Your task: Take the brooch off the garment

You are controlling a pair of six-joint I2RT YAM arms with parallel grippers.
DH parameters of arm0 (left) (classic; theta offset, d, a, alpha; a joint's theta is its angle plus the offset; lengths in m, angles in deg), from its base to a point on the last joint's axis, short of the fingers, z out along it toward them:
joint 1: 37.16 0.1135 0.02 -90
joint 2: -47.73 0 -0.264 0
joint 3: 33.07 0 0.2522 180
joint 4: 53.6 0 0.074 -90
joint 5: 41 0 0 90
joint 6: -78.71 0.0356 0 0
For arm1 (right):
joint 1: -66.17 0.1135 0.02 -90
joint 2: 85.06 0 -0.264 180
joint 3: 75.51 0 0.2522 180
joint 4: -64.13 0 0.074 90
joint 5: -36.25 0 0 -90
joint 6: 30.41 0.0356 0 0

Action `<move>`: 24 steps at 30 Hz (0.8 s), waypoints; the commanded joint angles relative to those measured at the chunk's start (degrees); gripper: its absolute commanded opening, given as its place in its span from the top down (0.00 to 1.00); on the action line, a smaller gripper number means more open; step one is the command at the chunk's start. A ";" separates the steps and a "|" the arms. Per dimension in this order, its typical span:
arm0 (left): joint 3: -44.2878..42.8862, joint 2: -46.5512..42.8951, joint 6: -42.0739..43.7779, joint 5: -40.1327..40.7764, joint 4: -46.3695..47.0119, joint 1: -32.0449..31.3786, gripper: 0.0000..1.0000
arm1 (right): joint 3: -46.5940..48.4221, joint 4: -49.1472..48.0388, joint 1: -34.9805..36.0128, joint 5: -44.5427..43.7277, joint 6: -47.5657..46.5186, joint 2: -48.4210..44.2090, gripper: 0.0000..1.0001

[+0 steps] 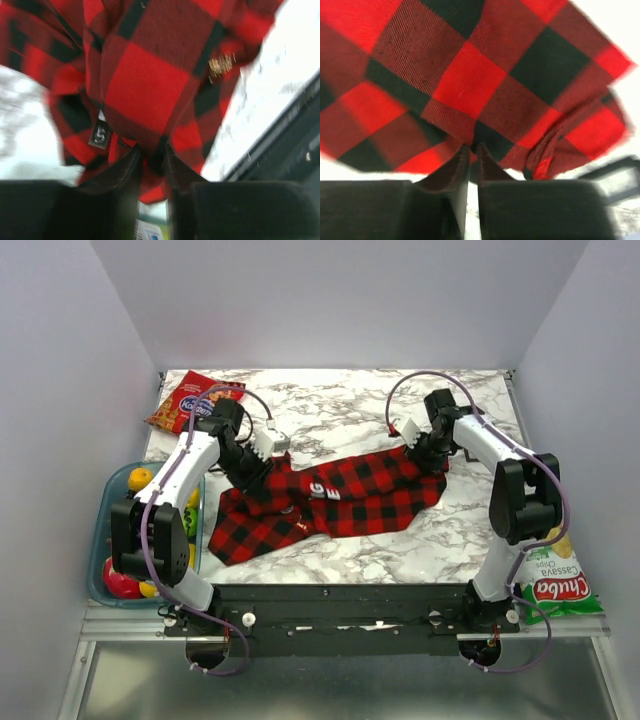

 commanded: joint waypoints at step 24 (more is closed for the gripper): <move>-12.08 4.68 -1.02 -2.71 -2.91 13.33 0.44 | 31.13 13.43 -3.73 8.67 -14.34 19.71 0.45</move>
